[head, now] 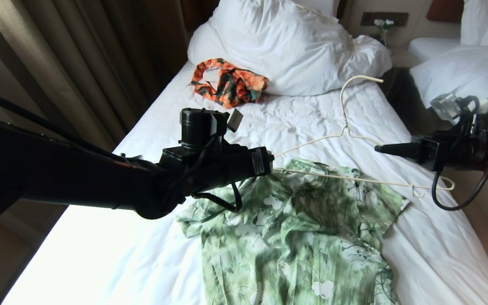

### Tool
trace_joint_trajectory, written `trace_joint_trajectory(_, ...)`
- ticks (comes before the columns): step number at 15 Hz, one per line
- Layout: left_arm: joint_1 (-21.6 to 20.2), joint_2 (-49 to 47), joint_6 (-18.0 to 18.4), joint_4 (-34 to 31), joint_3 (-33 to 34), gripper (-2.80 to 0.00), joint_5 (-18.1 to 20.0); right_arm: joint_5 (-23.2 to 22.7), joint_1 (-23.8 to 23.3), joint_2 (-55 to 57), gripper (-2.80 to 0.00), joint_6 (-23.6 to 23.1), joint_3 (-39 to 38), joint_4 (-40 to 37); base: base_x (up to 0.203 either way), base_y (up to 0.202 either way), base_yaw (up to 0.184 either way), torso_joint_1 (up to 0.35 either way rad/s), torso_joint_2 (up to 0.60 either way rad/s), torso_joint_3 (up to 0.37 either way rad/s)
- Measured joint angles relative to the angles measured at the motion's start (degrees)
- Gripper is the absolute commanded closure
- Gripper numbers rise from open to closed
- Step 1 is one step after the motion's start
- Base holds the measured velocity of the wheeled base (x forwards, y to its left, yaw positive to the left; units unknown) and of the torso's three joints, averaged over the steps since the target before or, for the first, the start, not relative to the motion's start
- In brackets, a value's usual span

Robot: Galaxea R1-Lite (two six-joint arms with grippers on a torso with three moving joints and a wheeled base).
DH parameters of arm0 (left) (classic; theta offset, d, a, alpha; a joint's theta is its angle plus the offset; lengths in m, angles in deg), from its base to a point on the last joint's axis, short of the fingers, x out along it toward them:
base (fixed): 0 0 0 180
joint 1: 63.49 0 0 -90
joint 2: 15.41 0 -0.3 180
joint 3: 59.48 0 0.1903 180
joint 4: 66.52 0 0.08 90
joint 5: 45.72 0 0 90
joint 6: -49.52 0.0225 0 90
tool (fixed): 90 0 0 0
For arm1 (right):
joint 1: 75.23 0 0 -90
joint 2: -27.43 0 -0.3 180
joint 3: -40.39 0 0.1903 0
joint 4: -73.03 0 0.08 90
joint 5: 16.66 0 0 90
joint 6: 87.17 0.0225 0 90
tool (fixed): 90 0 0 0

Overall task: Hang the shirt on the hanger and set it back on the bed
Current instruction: Hook one side of the shirt onto the hanger

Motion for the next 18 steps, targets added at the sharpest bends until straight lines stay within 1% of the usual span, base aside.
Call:
trace_joint_trajectory(3, -0.36, -0.33, 0.29, 0.13, -0.22, 0.00, -0.04, 0.00, 0.39, -0.99, 0.00, -0.11, -1.74, 0.07, 0.000, 0.000, 0.000, 0.000, 0.00, 0.000)
trace_joint_trajectory(8, -3.37, -2.08, 1.03, 0.23, 0.58, 0.00, -0.05, 0.00, -1.90, -4.27, 0.00, 0.07, -3.76, -0.13, 0.000, 0.000, 0.000, 0.000, 0.00, 0.000)
trace_joint_trajectory(10, -4.54, -2.82, 1.25, 0.14, -0.64, 0.00, -0.04, 0.01, -1.91, -4.97, 0.00, 0.10, -4.90, -0.13, 0.000, 0.000, 0.000, 0.000, 0.00, 0.000)
trace_joint_trajectory(12, -5.14, -3.46, 1.34, -0.14, -3.42, 0.00, -0.53, 0.00, -1.70, -5.24, 0.00, 0.10, -5.84, -0.15, 0.000, 0.000, 0.000, 0.000, 0.00, 0.000)
trace_joint_trajectory(15, -4.49, -3.63, 1.29, -2.95, -5.35, 0.00, -1.05, 0.06, -1.33, -5.39, 0.00, 0.05, -6.32, -0.04, 0.000, 0.000, 0.000, 0.000, 0.00, 0.000)
trace_joint_trajectory(18, -2.18, -2.53, 1.16, -2.88, -4.35, 0.00, -1.39, 0.03, -0.81, -5.28, 0.00, 0.07, -5.93, 0.09, 0.000, 0.000, 0.000, 0.000, 0.00, 0.000)
